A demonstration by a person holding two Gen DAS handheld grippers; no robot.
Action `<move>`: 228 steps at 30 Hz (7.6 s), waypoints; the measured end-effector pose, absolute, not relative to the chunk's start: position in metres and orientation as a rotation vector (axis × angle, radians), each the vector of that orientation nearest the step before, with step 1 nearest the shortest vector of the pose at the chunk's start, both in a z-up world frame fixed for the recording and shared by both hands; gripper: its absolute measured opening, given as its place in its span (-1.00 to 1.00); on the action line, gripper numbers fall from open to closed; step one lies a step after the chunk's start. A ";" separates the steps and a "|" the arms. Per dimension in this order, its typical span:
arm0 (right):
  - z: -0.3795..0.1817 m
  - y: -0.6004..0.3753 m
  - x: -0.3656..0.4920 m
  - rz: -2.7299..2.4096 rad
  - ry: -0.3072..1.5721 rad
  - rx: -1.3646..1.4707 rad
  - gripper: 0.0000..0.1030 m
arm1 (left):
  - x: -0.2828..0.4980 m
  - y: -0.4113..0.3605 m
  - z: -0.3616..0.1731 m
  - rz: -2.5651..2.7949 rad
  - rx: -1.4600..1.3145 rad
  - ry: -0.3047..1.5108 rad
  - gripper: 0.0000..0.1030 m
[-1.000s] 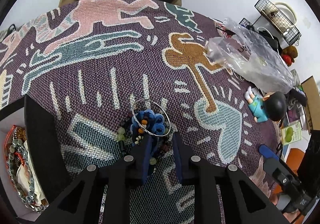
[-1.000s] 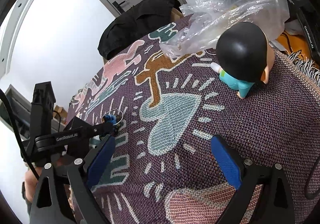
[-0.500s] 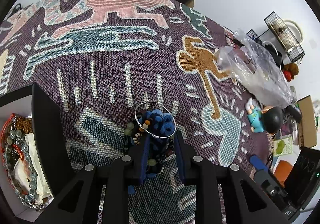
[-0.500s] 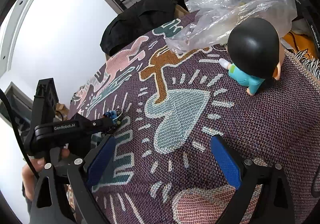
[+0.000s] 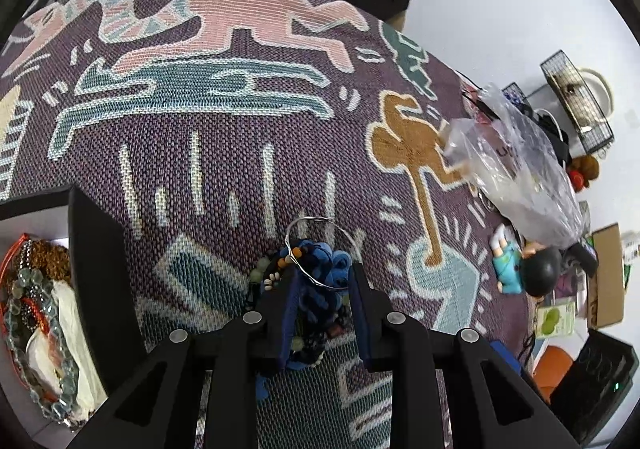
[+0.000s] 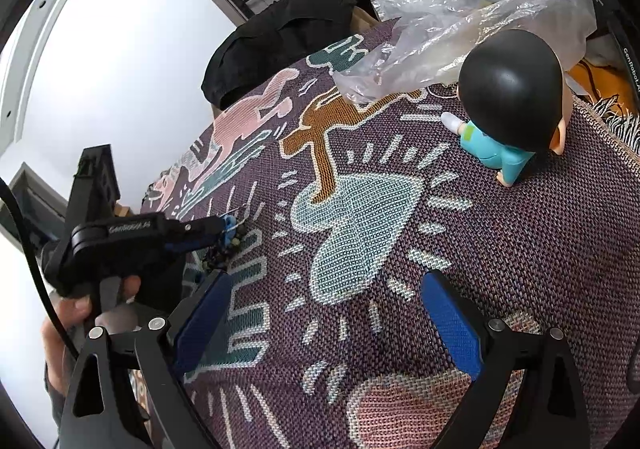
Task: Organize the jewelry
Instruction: 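Carry the bracelet toward the box with the left tool while the right tool grasps the blue charm, then lower both held pieces into the box and open both tools, then grasp the dark green-and-black bead bracelet with the right tool, then lift the bead bracelet and carry it toward the box with the right tool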
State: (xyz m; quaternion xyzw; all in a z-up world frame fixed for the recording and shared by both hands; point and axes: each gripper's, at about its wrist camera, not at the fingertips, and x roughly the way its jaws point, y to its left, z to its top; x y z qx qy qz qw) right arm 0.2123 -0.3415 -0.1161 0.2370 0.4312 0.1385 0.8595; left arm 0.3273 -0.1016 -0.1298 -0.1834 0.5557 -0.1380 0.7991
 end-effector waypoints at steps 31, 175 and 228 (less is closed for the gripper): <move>-0.104 -0.265 0.264 0.415 0.963 0.394 0.70 | 0.292 -0.068 -0.054 -0.322 -0.355 0.937 -0.98; -0.068 -0.241 0.256 0.392 0.871 0.194 -0.79 | 0.290 -0.058 -0.059 -0.340 -0.257 0.995 0.21; -0.072 -0.326 0.206 0.327 0.769 0.417 -0.79 | 0.276 -0.122 -0.072 -0.274 0.039 1.002 -0.74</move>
